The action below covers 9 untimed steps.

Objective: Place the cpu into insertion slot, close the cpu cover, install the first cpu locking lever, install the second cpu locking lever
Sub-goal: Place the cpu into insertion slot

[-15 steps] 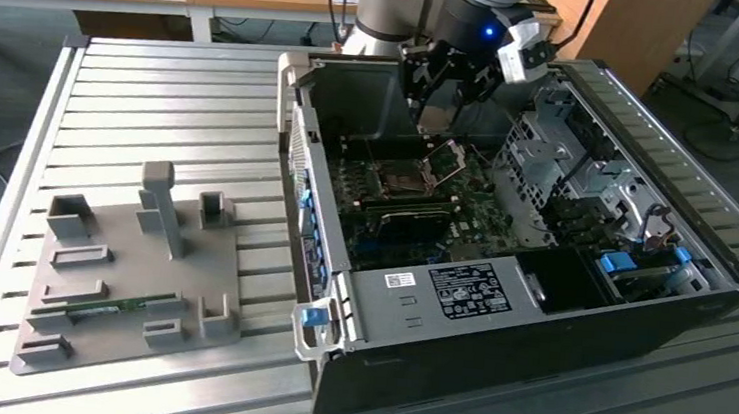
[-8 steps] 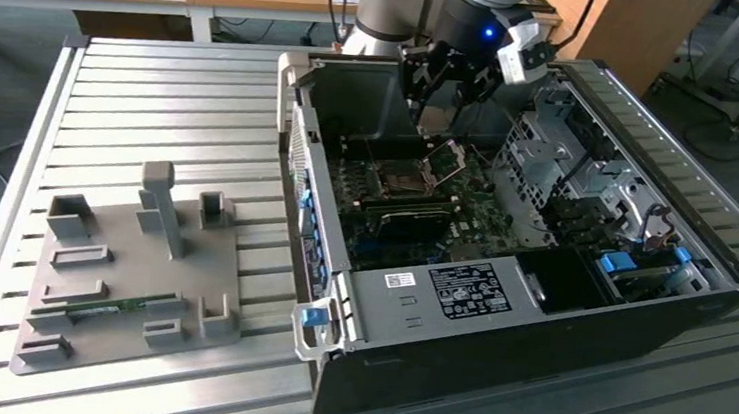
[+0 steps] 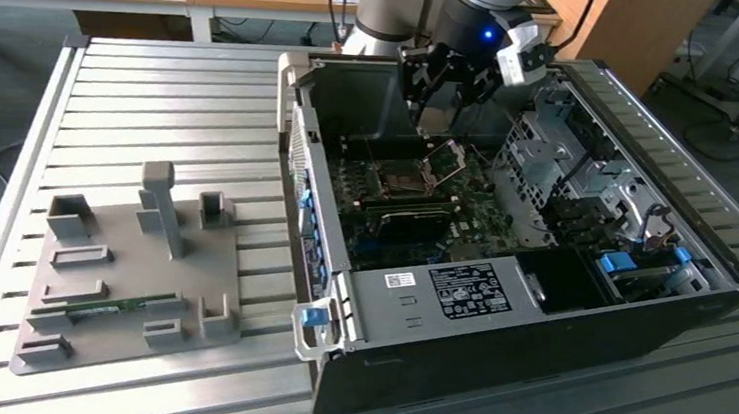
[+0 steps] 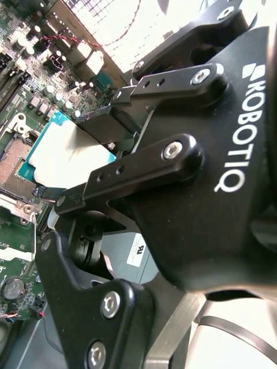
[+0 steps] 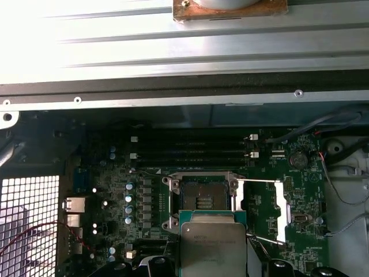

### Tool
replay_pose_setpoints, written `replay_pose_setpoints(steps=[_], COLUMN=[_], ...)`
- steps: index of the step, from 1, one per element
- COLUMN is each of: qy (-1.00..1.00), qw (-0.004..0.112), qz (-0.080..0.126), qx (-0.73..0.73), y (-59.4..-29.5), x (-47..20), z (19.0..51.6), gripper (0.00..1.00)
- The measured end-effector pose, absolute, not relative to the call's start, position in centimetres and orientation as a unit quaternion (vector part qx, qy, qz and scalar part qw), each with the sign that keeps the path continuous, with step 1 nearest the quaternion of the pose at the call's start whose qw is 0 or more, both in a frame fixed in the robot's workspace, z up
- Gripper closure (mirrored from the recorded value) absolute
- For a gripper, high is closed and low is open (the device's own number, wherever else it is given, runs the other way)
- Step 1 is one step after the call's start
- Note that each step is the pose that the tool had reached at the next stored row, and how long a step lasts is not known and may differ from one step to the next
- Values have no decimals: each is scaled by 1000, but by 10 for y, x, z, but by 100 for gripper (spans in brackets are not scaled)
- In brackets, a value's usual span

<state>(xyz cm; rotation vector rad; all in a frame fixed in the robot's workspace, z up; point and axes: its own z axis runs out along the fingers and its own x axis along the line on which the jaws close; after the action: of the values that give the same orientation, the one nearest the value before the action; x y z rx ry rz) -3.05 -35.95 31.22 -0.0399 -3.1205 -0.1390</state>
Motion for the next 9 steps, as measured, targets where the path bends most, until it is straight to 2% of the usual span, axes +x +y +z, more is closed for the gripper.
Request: replay_pose_setpoints(steps=[9], qy=[-999], qw=[9], qz=[-44], qx=[-13], y=[-360], x=[-31], z=[309], gripper=[46])
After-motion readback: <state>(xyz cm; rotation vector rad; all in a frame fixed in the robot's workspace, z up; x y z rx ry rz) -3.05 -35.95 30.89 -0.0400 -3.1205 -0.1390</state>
